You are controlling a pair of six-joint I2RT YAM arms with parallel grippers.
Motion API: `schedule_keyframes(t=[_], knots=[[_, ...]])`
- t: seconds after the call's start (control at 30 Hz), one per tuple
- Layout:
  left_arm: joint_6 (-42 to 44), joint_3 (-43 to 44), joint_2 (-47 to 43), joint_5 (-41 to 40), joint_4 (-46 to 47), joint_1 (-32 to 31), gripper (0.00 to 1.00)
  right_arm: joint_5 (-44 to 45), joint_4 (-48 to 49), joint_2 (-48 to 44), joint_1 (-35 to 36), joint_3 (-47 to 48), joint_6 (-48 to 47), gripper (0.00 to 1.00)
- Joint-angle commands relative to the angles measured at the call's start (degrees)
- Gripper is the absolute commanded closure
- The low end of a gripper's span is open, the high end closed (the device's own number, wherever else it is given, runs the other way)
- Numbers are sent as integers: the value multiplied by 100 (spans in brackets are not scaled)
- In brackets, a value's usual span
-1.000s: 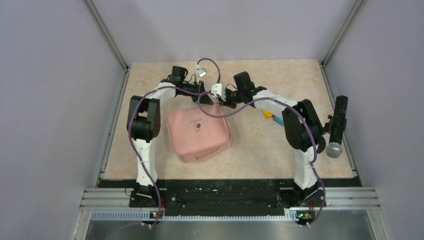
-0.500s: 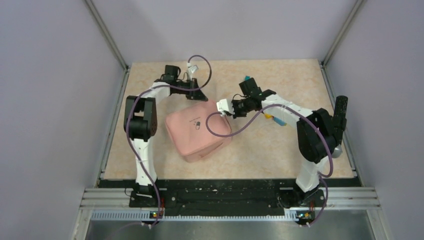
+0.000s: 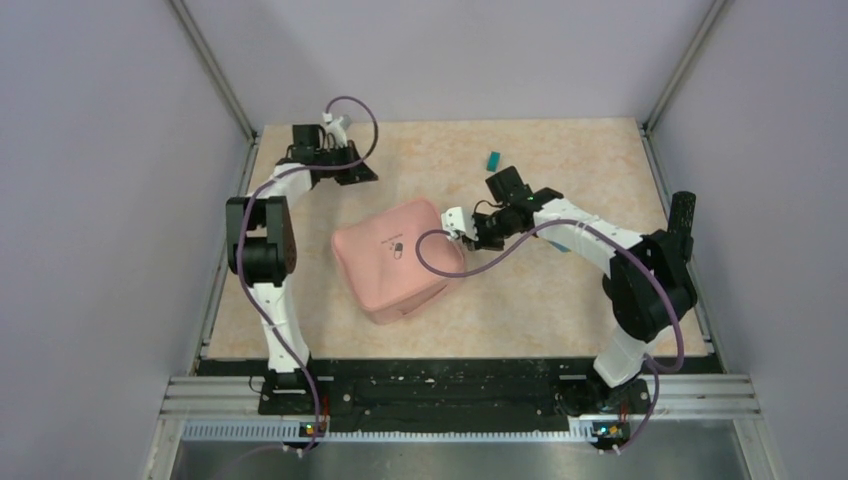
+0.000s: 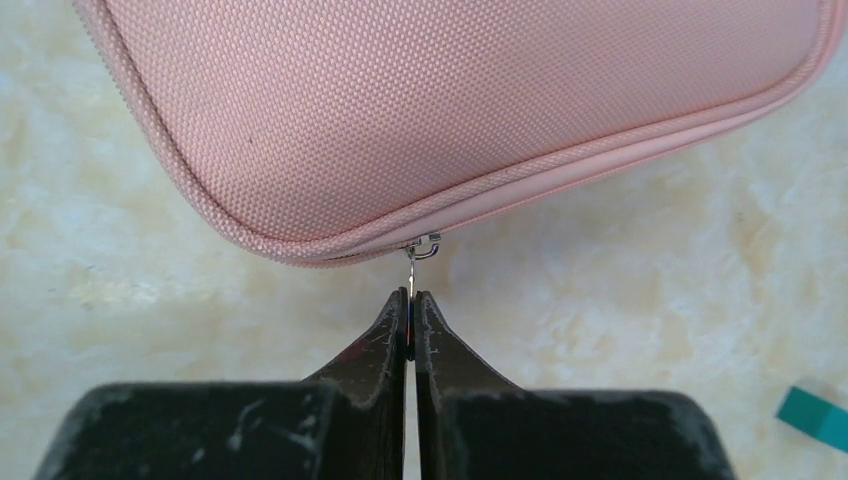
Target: Organize the medicine kit
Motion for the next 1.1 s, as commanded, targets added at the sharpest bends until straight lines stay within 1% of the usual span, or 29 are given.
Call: schedule_keyframes(t=[0.0, 0.07, 0.1, 0.13, 0.17, 0.2, 0.23, 0.27, 0.3, 0.37, 0.5, 0.57, 0.63, 0.7, 0.83, 0.9, 1.07], knots=[[232, 261, -489, -1522, -79, 513, 100, -216, -723, -256, -62, -113, 554, 100], [215, 243, -564, -1737, -171, 558, 100, -283, -721, -258, -79, -78, 694, 100], [203, 193, -609, -1704, -119, 562, 100, -303, -712, -262, -85, -36, 745, 100], [167, 121, -614, -1349, 57, 570, 100, -323, -682, -260, -93, -22, 806, 100], [172, 59, -585, -727, 290, 565, 90, -315, -590, -248, -85, -21, 870, 100], [75, 54, -558, -157, 385, 554, 74, -285, -462, -237, -87, -29, 927, 100], [-77, 50, -538, 164, 491, 501, 60, -246, -327, -190, -84, -9, 980, 100], [-188, 66, -521, 398, 593, 406, 48, -203, -187, -131, -90, 38, 1040, 100], [-219, 105, -504, 624, 630, 301, 40, -170, -71, -59, -90, 125, 1097, 100], [-112, 234, -436, 812, 514, -33, 31, -135, 14, 110, -94, 365, 1234, 100], [483, 572, -87, 966, 81, -735, 29, -117, 170, 260, -90, 622, 1351, 100], [773, 770, 143, 983, -209, -979, 29, -108, 213, 280, -98, 662, 1366, 100], [1262, 970, 356, 934, -640, -1158, 30, -116, 215, 281, -95, 673, 1375, 100], [1775, 1074, 433, 850, -1036, -1248, 31, -124, 211, 255, -102, 665, 1372, 100], [2337, 970, 426, 807, -1479, -1248, 34, -125, 224, 245, -110, 646, 1298, 100], [2601, 973, 439, 1021, -1768, -1239, 34, -134, 240, 254, -101, 651, 1284, 100], [3179, 1252, 607, 1799, -2837, -1230, 33, -134, 329, 318, -99, 684, 1350, 100]])
